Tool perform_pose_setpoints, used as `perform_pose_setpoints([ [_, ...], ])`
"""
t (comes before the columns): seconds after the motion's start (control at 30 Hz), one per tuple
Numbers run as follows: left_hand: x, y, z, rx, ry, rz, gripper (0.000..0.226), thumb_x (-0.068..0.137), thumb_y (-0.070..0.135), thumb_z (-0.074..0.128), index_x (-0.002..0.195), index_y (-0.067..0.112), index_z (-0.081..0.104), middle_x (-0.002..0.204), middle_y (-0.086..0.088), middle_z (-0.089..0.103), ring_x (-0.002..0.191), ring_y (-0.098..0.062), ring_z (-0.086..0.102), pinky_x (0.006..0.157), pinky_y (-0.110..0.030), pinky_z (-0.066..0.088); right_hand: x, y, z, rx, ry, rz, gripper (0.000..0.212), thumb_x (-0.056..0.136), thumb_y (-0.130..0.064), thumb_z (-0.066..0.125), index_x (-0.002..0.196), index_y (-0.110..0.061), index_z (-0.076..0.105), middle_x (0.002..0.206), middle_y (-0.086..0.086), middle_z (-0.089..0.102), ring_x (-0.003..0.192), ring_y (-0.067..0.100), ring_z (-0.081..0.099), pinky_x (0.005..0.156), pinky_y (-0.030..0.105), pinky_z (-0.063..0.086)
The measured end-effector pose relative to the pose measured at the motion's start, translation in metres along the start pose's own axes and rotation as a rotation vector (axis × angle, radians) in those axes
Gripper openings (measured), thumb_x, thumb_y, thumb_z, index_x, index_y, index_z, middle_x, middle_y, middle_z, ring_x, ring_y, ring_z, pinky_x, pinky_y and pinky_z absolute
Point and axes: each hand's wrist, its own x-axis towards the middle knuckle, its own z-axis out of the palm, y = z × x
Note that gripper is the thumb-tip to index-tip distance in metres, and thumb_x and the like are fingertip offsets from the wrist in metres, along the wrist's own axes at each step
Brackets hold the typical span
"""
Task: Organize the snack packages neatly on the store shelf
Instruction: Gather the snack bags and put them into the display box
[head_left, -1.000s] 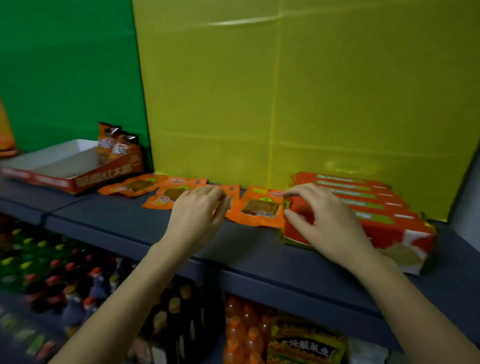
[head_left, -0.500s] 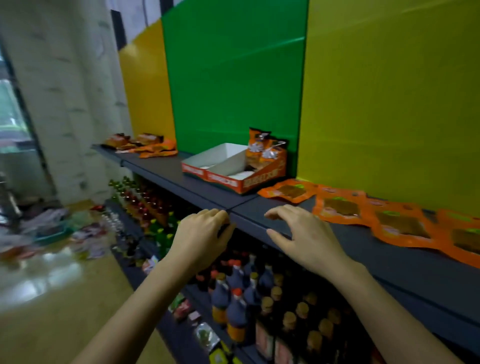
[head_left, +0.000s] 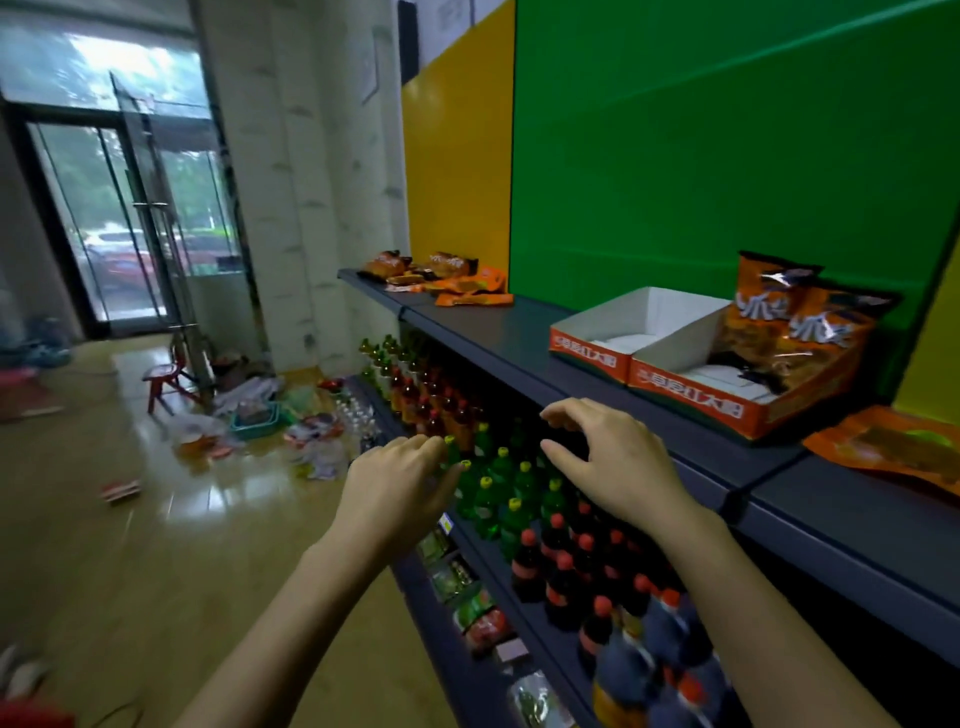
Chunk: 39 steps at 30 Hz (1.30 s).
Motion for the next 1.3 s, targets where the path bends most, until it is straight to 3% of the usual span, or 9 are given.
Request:
perform_pose_setpoints([
  [0.1,0.025,-0.031,0.024,-0.030,-0.020,-0.013,0.045,0.091,0.051,0.028,0.096,0.020,0.059,0.093,0.004,0.064,0.085,-0.016,0.062,0.066,-0.031,0.050,0.045,-0.001,0.024,0.006,-0.005,-0.006,0.033,0.092,-0.043,0.049,0.125,-0.035,0.050,0.127,-0.016,0.055,0.117,0.012,0.052,0.085,0.029,0.042],
  [0.23,0.070,-0.069,0.055,0.014,0.001,-0.005,0.061,0.084,0.059,0.013,0.095,0.020,0.059,0.091,0.004,0.063,0.084,-0.017,0.061,0.063,-0.032,0.050,0.110,0.004,0.056,0.030,0.016,-0.009,0.032,0.091,-0.043,0.050,0.122,-0.034,0.051,0.124,-0.014,0.057,0.116,0.012,0.053,0.087,0.032,0.045],
  [0.4,0.133,-0.118,0.087,0.007,-0.054,-0.027,0.038,0.095,0.048,0.036,0.105,0.017,0.057,0.101,0.001,0.062,0.095,-0.019,0.059,0.075,-0.036,0.050,0.197,0.009,0.088,0.052,0.009,-0.008,0.032,0.091,-0.043,0.051,0.122,-0.033,0.052,0.122,-0.013,0.059,0.114,0.012,0.055,0.089,0.033,0.048],
  [0.53,0.170,-0.165,0.116,0.010,-0.028,-0.049,0.053,0.090,0.057,0.024,0.106,0.020,0.059,0.101,0.003,0.064,0.094,-0.017,0.062,0.072,-0.034,0.052,0.260,0.010,0.121,0.071,0.003,0.002,0.034,0.091,-0.044,0.051,0.123,-0.033,0.052,0.123,-0.013,0.059,0.113,0.012,0.056,0.089,0.033,0.048],
  [0.63,0.190,-0.199,0.138,-0.029,-0.045,-0.075,0.041,0.094,0.051,0.036,0.105,0.019,0.058,0.102,0.002,0.064,0.095,-0.018,0.061,0.073,-0.036,0.052,0.303,0.005,0.147,0.071,-0.022,0.011,0.034,0.091,-0.044,0.050,0.123,-0.033,0.051,0.125,-0.013,0.058,0.115,0.012,0.055,0.089,0.033,0.046],
  [0.9,0.251,-0.303,0.203,-0.034,-0.115,-0.034,0.037,0.096,0.048,0.035,0.109,0.020,0.055,0.106,0.004,0.061,0.099,-0.016,0.058,0.075,-0.030,0.047,0.412,-0.012,0.218,0.024,-0.015,0.056,0.034,0.091,-0.045,0.051,0.123,-0.033,0.052,0.124,-0.014,0.058,0.115,0.011,0.055,0.087,0.032,0.045],
  [1.13,0.307,-0.426,0.253,-0.086,-0.101,0.033,0.050,0.089,0.058,0.025,0.100,0.023,0.058,0.096,0.008,0.064,0.088,-0.012,0.061,0.066,-0.026,0.046,0.514,-0.041,0.268,0.001,0.057,0.162,0.034,0.090,-0.045,0.052,0.122,-0.033,0.053,0.123,-0.014,0.059,0.115,0.012,0.055,0.087,0.031,0.045],
  [1.3,0.342,-0.486,0.291,-0.196,-0.089,0.044,0.063,0.082,0.061,0.017,0.101,0.021,0.062,0.094,0.005,0.068,0.087,-0.015,0.064,0.071,-0.029,0.048,0.573,-0.044,0.300,-0.035,0.042,0.232,0.033,0.091,-0.044,0.052,0.121,-0.032,0.054,0.122,-0.012,0.060,0.114,0.013,0.055,0.088,0.033,0.046],
])
